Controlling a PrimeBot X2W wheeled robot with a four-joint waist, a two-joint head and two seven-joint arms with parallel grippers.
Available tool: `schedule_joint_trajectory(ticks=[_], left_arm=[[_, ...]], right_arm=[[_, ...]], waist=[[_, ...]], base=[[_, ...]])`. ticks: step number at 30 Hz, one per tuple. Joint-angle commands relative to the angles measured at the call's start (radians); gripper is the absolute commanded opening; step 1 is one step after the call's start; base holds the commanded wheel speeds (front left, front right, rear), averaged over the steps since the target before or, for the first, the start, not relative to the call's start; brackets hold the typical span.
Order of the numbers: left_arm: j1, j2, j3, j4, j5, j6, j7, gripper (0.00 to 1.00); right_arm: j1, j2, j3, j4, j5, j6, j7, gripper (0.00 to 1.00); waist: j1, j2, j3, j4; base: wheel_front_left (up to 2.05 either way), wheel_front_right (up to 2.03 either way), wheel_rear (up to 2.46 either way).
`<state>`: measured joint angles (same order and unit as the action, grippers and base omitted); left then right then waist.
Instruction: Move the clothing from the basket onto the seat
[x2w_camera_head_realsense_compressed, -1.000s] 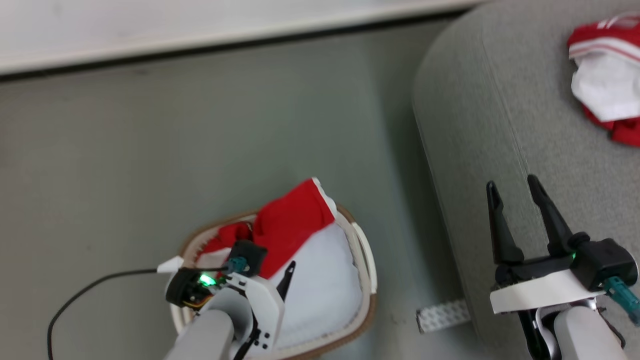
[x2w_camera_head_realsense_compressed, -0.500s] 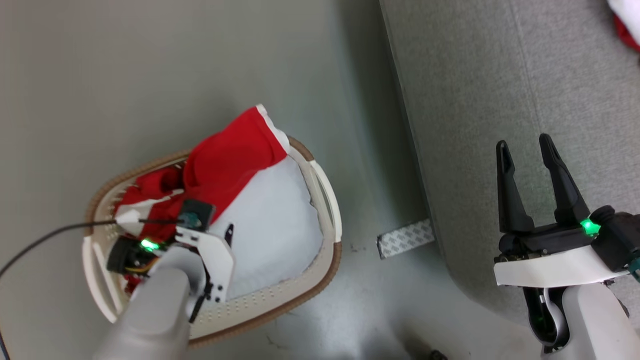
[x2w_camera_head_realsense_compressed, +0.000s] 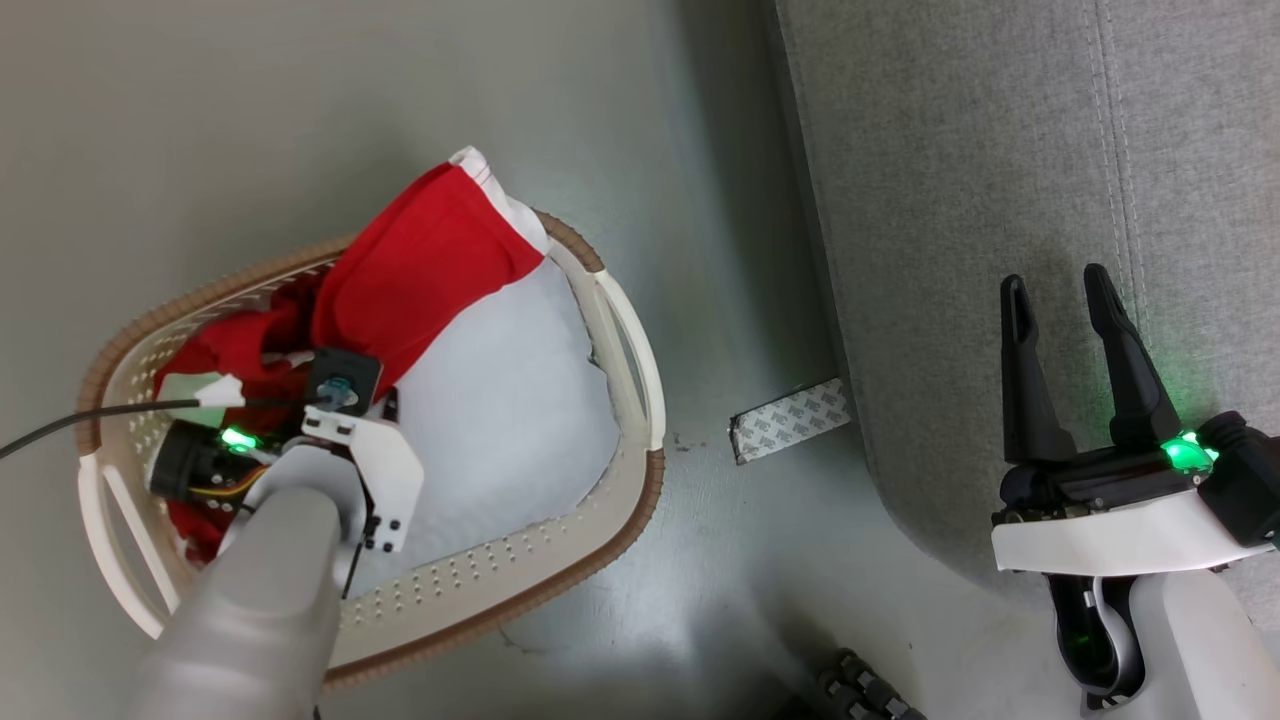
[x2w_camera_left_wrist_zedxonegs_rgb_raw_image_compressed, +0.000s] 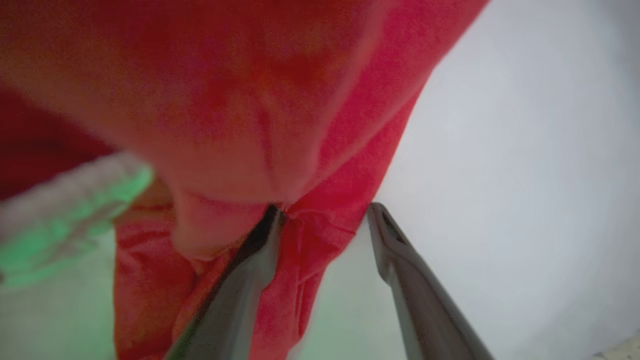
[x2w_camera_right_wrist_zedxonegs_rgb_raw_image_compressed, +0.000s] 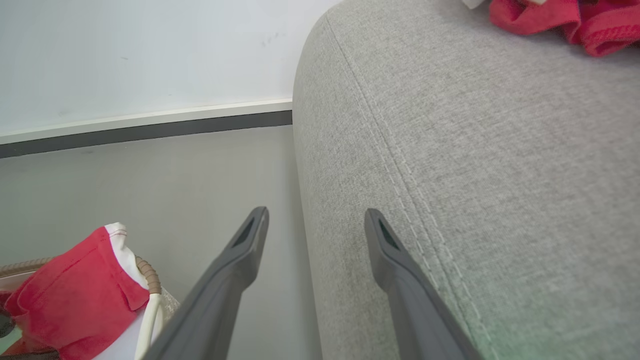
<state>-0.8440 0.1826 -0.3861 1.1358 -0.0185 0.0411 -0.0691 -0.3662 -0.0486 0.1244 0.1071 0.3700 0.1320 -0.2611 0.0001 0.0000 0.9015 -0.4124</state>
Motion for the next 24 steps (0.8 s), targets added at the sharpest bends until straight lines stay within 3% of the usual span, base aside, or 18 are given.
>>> schedule_joint_trajectory(ticks=[1, 10, 24], left_arm=[[-0.019, 0.006, -0.007, 0.018, 0.008, 0.001, -0.013, 0.0], [-0.014, -0.013, -0.018, 0.061, -0.018, -0.023, -0.08, 0.0], [0.199, -0.122, -0.011, -0.007, -0.126, -0.098, -0.188, 0.0]], right_arm=[[0.011, 0.001, -0.008, -0.003, 0.003, -0.003, -0.002, 1.0], [0.008, 0.0, -0.007, 0.03, 0.003, -0.003, -0.002, 1.0], [0.12, -0.002, -0.076, 0.159, -0.079, -0.003, -0.002, 1.0]], waist=[[-0.0001, 0.0, 0.003, 0.002], [-0.0001, 0.0, -0.048, 0.01], [-0.0001, 0.0, -0.479, 0.177]], base=[[0.0, 0.0, 0.0], [0.0, 0.0, 0.0], [0.0, 0.0, 0.0]])
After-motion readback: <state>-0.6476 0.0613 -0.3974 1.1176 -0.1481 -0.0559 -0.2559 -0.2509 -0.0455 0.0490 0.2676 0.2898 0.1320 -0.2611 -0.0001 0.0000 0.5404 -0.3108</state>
